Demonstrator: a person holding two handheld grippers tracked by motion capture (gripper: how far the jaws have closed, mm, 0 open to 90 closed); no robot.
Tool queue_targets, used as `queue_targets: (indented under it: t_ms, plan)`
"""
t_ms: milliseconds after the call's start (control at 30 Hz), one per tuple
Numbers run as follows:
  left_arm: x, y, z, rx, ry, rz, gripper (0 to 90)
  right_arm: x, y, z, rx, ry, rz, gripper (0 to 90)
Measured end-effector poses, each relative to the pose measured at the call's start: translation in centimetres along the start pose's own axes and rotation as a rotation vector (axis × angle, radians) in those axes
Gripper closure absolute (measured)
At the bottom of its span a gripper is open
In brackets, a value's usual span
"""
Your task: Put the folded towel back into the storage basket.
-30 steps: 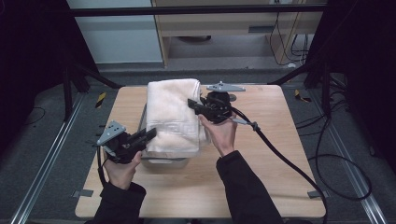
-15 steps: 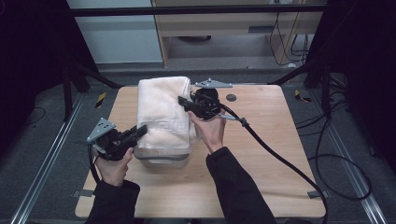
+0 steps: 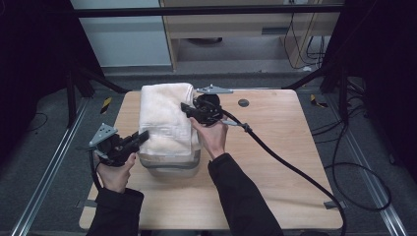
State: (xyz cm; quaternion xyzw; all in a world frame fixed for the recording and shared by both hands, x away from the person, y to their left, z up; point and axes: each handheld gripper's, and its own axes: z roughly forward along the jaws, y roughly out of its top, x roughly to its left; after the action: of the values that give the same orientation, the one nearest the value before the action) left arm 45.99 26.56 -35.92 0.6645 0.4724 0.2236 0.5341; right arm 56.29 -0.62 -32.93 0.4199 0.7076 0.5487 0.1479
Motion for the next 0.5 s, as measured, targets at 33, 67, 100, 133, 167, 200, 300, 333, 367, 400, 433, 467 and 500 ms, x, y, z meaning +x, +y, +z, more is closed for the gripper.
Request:
queue_targets:
  t_ms: [33,67,100,133,167,200,300,333,367,400,433,467,500]
  plan:
    - [0.2,-0.1,0.1,0.005,0.004,-0.001,77.9,0.0,-0.2,0.3,0.003,-0.001,0.001,66.9]
    - [0.4,-0.2,0.3,0.012,0.008,-0.004,78.0,-0.1,-0.3,0.5,0.007,-0.002,0.001,66.9]
    - [0.5,-0.3,0.4,0.016,0.01,-0.006,78.0,-0.1,-0.5,0.8,0.011,-0.004,0.002,66.9]
    - [0.7,-0.4,0.5,0.02,0.012,-0.007,78.0,-0.2,-0.6,1.0,0.015,-0.006,0.004,66.9]
    - [0.8,-0.5,0.6,0.024,0.014,-0.008,77.9,-0.2,-0.7,1.2,0.018,-0.006,0.007,66.9]
    - [0.9,-0.6,0.7,0.027,0.017,-0.008,77.9,-0.2,-0.9,1.4,0.019,-0.007,0.009,66.9]
    - [1.1,-0.7,0.9,0.035,0.022,-0.008,78.0,-0.3,-1.2,1.9,0.024,-0.011,0.013,66.9]
    - [1.2,-0.8,1.0,0.04,0.026,-0.009,78.0,-0.4,-1.3,2.0,0.025,-0.012,0.011,66.9]
    - [1.3,-0.9,1.1,0.045,0.031,-0.011,78.0,-0.4,-1.4,2.3,0.029,-0.014,0.016,66.9]
    - [1.4,-1.0,1.2,0.05,0.034,-0.011,78.0,-0.4,-1.6,2.5,0.032,-0.016,0.017,66.9]
    - [1.6,-1.2,1.4,0.057,0.036,-0.011,78.0,-0.4,-1.7,2.7,0.034,-0.019,0.015,66.9]
    - [1.6,-1.2,1.4,0.06,0.038,-0.01,78.0,-0.5,-1.9,2.9,0.039,-0.023,0.014,66.9]
    - [1.7,-1.3,1.5,0.063,0.038,-0.012,78.0,-0.5,-2.0,3.0,0.042,-0.025,0.017,66.9]
